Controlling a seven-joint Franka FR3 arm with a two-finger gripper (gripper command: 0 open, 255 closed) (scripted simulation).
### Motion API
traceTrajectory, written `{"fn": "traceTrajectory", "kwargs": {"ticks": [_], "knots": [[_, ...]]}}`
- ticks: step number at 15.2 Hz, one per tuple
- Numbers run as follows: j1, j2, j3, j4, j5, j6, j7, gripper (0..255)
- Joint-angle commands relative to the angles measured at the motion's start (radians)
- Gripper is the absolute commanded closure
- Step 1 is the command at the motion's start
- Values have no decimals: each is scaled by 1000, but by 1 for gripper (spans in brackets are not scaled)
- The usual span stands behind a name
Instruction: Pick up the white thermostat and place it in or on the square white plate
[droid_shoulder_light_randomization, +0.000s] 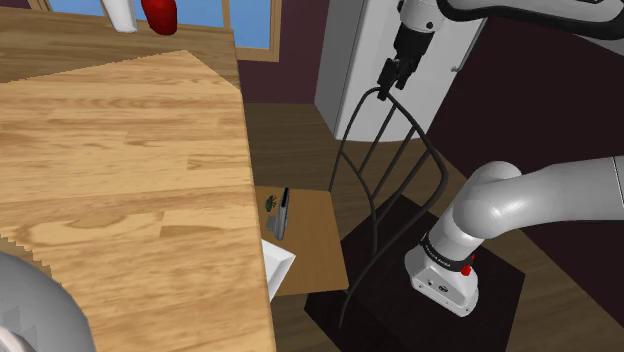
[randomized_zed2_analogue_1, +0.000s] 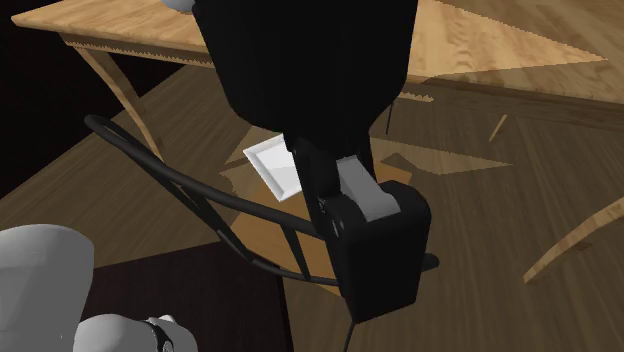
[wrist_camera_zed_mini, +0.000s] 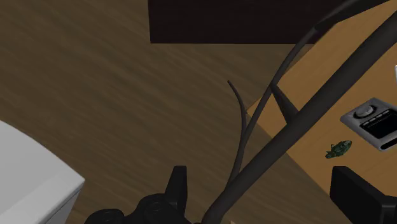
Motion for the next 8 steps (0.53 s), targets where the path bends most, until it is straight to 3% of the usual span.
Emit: {"fn": "traceTrajectory", "kwargs": {"ticks": [1, 6, 8], "knots": [[0, 0, 0, 0, 0, 0, 0, 0], [15, -11, 62, -139, 72, 143, 126, 0], [47, -1, 73, -186, 87, 205, 189, 0]]}}
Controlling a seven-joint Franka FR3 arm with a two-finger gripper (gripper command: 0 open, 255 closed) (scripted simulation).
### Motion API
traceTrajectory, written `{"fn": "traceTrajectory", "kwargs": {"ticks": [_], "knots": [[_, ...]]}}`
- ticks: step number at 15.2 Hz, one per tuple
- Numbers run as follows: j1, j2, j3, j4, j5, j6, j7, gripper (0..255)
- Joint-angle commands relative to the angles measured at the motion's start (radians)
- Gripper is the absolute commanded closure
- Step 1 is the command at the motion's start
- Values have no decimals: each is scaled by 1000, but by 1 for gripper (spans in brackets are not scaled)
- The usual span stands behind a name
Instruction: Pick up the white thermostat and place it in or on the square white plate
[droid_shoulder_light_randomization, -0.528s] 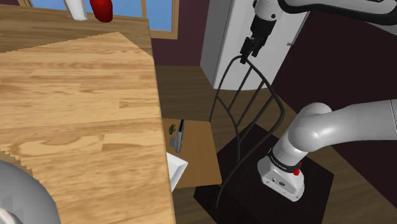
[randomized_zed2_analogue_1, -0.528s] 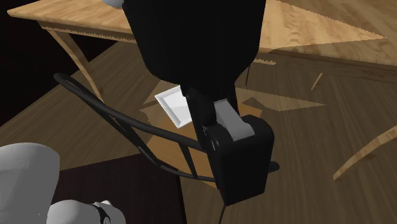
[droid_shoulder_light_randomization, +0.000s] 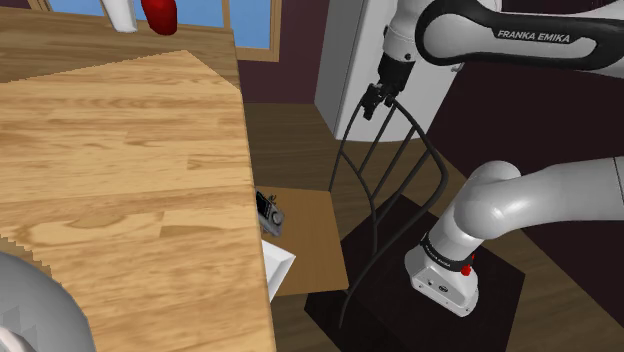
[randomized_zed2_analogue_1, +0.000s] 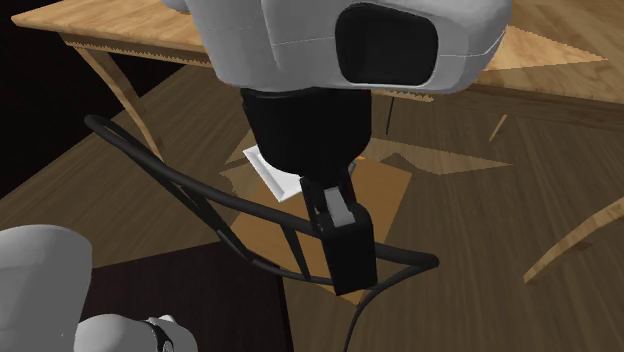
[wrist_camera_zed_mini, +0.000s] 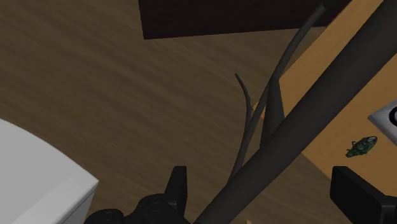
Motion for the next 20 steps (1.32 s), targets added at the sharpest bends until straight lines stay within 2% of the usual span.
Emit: {"fn": "traceTrajectory", "kwargs": {"ticks": [1, 4, 5, 8, 12, 13, 16, 20], "knots": [[45, 22, 12, -54, 124, 84, 73, 0], [172, 63, -37, -109, 89, 187, 215, 0], [126, -32, -20, -67, -205, 55, 171, 0], [152, 36, 9, -49, -218, 85, 200, 0], [279, 183, 0, 1, -296, 116, 293, 0], [243, 129, 8, 5, -429, -154, 273, 0], [265, 184, 29, 10, -436, -119, 302, 0], [370, 306, 15, 33, -481, -72, 381, 0]]}}
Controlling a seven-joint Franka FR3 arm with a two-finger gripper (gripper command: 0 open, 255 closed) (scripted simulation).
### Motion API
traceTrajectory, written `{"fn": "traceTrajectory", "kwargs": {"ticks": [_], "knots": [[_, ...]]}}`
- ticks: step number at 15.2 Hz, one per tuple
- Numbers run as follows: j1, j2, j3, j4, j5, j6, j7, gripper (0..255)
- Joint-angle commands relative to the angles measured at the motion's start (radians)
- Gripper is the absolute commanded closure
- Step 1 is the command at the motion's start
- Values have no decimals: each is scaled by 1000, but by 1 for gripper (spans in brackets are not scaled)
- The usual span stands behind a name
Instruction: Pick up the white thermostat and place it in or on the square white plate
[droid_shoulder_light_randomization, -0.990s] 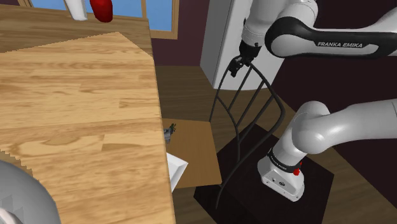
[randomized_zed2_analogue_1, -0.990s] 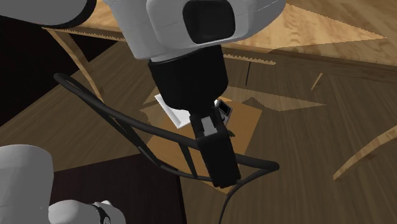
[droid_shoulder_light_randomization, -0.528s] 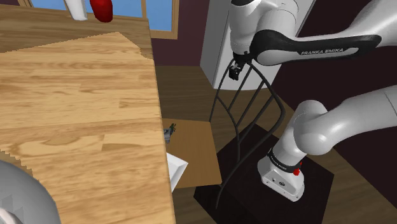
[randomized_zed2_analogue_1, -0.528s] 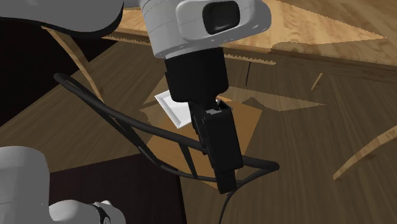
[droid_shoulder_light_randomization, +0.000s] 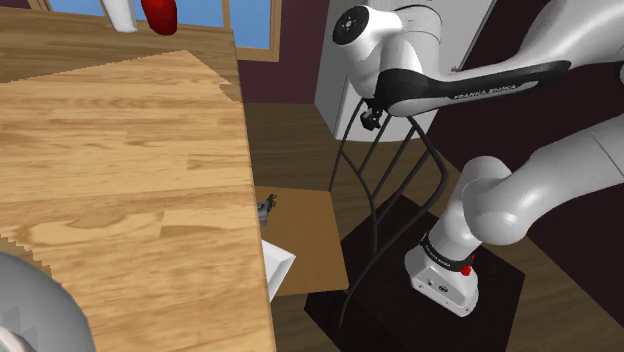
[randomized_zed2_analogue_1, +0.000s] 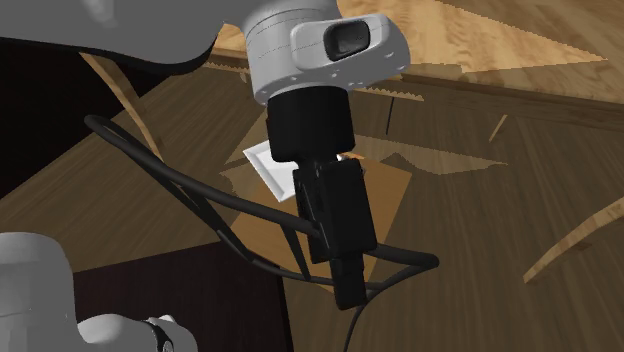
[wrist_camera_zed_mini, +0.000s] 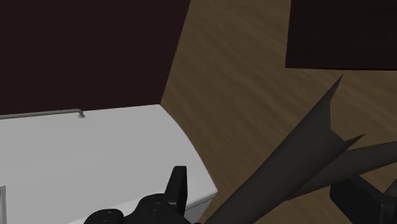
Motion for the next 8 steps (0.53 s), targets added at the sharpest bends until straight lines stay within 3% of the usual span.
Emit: {"fn": "traceTrajectory", "kwargs": {"ticks": [1, 4, 8], "knots": [[0, 0, 0, 0, 0, 0, 0, 0], [18, 51, 12, 4, -1, 41, 25, 0], [106, 161, -11, 24, -22, 106, 87, 0]]}}
